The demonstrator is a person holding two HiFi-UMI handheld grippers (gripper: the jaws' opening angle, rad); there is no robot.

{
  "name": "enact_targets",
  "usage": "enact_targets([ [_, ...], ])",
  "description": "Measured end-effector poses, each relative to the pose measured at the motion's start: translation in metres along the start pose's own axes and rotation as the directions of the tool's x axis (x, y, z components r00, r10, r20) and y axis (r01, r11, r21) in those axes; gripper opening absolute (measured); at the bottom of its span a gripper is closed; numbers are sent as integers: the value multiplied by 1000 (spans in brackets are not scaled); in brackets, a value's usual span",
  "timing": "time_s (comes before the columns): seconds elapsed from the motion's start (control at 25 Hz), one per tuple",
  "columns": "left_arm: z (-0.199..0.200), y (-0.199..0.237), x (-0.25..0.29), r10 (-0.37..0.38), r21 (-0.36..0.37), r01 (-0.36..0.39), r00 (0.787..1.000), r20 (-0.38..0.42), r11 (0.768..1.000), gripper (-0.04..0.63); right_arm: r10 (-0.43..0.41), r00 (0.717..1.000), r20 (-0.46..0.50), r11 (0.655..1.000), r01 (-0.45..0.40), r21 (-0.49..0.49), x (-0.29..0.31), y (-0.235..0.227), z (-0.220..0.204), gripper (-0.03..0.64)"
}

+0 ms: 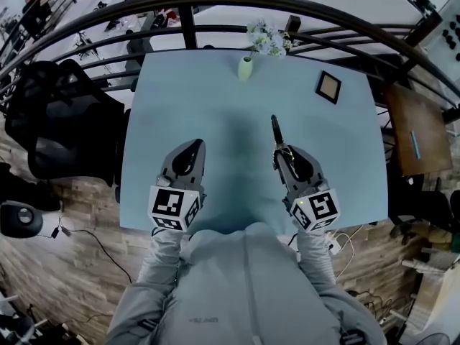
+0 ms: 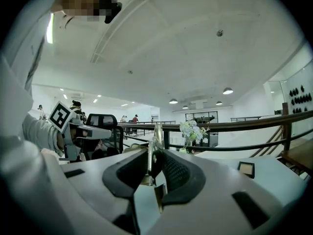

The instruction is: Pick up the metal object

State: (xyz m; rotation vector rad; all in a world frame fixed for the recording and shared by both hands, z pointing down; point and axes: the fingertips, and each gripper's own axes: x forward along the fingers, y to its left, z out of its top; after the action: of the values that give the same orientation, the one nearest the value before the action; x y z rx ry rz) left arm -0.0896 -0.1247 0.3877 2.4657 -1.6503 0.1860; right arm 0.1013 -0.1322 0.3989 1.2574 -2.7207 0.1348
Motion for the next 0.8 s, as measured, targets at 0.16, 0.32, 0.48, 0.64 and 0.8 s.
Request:
enact_targets([
  [0.16, -5, -6, 1, -29, -13, 29, 1000, -9, 1000, 28, 9, 1000, 0, 1000, -9, 24, -3, 0, 0, 100],
  [0.32, -4, -7, 4, -56, -1, 56, 998, -2, 998, 28, 18, 1000, 13, 999, -18, 30, -3, 1, 1, 100],
  [0.48, -2, -8, 4, -82, 42, 82, 997, -5, 996, 28, 10, 1000, 26, 1000, -10, 24, -8, -1, 4, 100],
  [0.64, -2, -3, 1, -89, 70, 89, 996, -7, 994, 28, -5, 999, 37, 1000, 4, 19, -12, -3, 8, 100],
  [0.8, -4, 1, -1, -83, 69, 83, 997, -6, 994, 28, -9, 999, 33, 1000, 8, 18, -16, -3, 8, 100],
])
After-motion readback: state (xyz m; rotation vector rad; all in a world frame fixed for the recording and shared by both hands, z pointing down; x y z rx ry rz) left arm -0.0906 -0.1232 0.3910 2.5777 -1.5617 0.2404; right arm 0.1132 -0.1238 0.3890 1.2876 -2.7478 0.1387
